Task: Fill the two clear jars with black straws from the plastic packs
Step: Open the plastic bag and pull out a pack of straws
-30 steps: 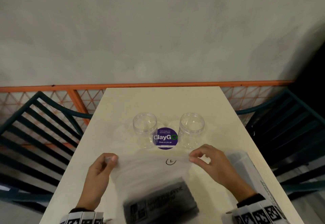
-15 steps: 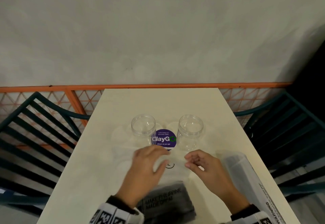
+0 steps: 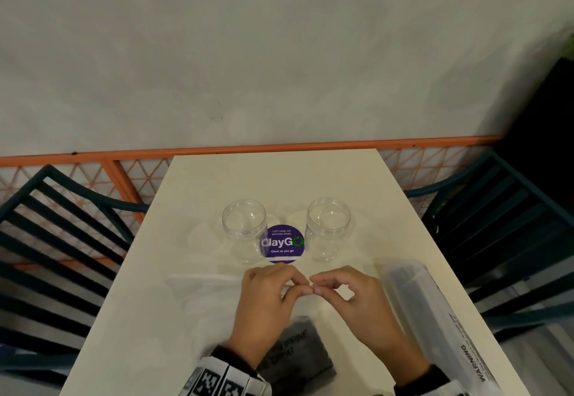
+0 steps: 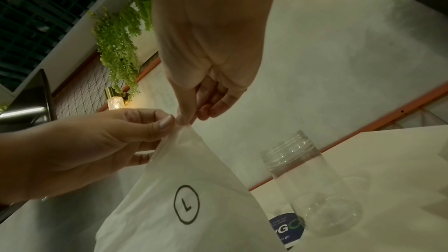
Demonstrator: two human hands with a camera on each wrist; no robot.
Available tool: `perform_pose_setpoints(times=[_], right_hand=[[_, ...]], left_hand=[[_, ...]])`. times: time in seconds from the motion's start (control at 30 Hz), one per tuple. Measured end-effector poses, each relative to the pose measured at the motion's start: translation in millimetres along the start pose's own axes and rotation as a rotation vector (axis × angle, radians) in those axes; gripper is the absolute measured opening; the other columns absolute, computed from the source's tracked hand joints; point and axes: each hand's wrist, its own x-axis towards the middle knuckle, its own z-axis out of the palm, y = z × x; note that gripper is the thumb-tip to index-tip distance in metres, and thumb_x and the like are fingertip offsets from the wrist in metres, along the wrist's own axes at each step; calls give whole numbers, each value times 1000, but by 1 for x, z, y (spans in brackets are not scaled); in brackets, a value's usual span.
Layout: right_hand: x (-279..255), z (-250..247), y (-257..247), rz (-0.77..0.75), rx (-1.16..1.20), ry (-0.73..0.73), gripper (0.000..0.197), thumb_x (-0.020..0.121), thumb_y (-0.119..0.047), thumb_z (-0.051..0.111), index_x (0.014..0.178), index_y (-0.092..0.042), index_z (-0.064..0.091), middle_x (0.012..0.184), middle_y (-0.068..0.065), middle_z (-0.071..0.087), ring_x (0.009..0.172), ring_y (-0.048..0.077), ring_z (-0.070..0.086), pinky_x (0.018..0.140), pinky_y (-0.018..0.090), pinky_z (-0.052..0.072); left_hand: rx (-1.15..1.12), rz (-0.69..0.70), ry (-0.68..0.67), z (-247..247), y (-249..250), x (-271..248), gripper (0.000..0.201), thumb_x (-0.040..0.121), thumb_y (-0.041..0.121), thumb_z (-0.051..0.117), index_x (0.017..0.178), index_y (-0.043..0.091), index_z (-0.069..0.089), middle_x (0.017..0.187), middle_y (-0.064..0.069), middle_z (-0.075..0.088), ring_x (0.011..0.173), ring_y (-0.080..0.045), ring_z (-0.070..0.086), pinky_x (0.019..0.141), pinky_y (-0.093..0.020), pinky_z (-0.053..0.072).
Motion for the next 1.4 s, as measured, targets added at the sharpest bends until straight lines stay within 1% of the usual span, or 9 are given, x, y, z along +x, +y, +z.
perform_pose_setpoints(times=[0.27, 0.5, 0.63, 0.83, 0.97, 1.1, 1.17, 1.3, 1.4], right_hand=[[8, -15, 5, -38, -57, 12, 19, 80, -6, 69, 83, -24, 74, 87, -39, 61, 82, -8, 56, 71, 1, 40], [12, -28, 13, -34, -108, 101, 40, 80, -4, 67, 77, -43, 60, 99, -26, 62, 78, 6, 58, 65, 8, 44], [12, -44, 18, -15, -119, 153, 35, 80, 0, 66, 78, -35, 63, 98, -28, 61, 83, 2, 60, 69, 3, 43], [12, -46, 17, 116, 36, 116, 31, 84, 4, 60, 75, -25, 63, 74, -2, 67, 65, 5, 62, 57, 4, 46], [9, -33, 13, 161, 157, 10, 28, 82, 4, 64, 76, -24, 65, 75, 2, 71, 72, 11, 68, 68, 12, 52], [2, -25, 13, 149, 111, -102, 25, 82, -5, 66, 81, -30, 66, 89, -9, 70, 82, 11, 68, 76, 22, 54], [-1, -23, 12, 145, 116, -109, 29, 82, -5, 66, 83, -34, 65, 89, -11, 70, 84, 11, 67, 77, 22, 54], [-2, -19, 7, 146, 133, -79, 30, 82, -6, 67, 84, -36, 66, 86, -11, 70, 83, 13, 66, 79, 23, 55], [-3, -17, 5, 142, 153, -77, 29, 82, -7, 67, 83, -36, 66, 86, -10, 70, 81, 12, 67, 78, 22, 55]], left_hand=[[216, -96, 124, -32, -21, -10, 25, 75, 55, 43, 74, 37, 61, 90, 26, 50, 91, 5, 44, 78, -21, 20], [305, -172, 202, -64, -34, -20, 24, 72, 54, 42, 71, 39, 60, 88, 27, 51, 88, 5, 41, 75, -27, 14], [363, -204, 265, -91, -46, -31, 6, 74, 41, 60, 69, 37, 62, 86, 19, 55, 81, -7, 48, 75, -33, 28], [107, -297, 301, -97, -52, -36, 21, 80, 2, 65, 72, 21, 59, 84, 9, 59, 79, 1, 55, 62, -3, 41], [-82, -482, 231, -77, -47, -25, 16, 79, 25, 68, 78, 16, 55, 81, -2, 60, 68, -13, 60, 55, -14, 43], [197, -592, 285, -61, -51, -21, 33, 75, 35, 71, 91, 10, 56, 90, -12, 54, 82, -34, 55, 68, -38, 45], [439, -484, 328, -57, -46, -23, 35, 73, 28, 72, 102, 15, 58, 101, -14, 50, 92, -36, 50, 75, -44, 39], [402, 150, 111, -42, -7, -14, 26, 83, 39, 51, 109, 39, 55, 107, 13, 53, 101, -6, 42, 84, -26, 23], [326, 271, -16, -23, 3, -10, 19, 85, 39, 51, 102, 38, 59, 91, 18, 64, 88, 0, 51, 79, -20, 29]])
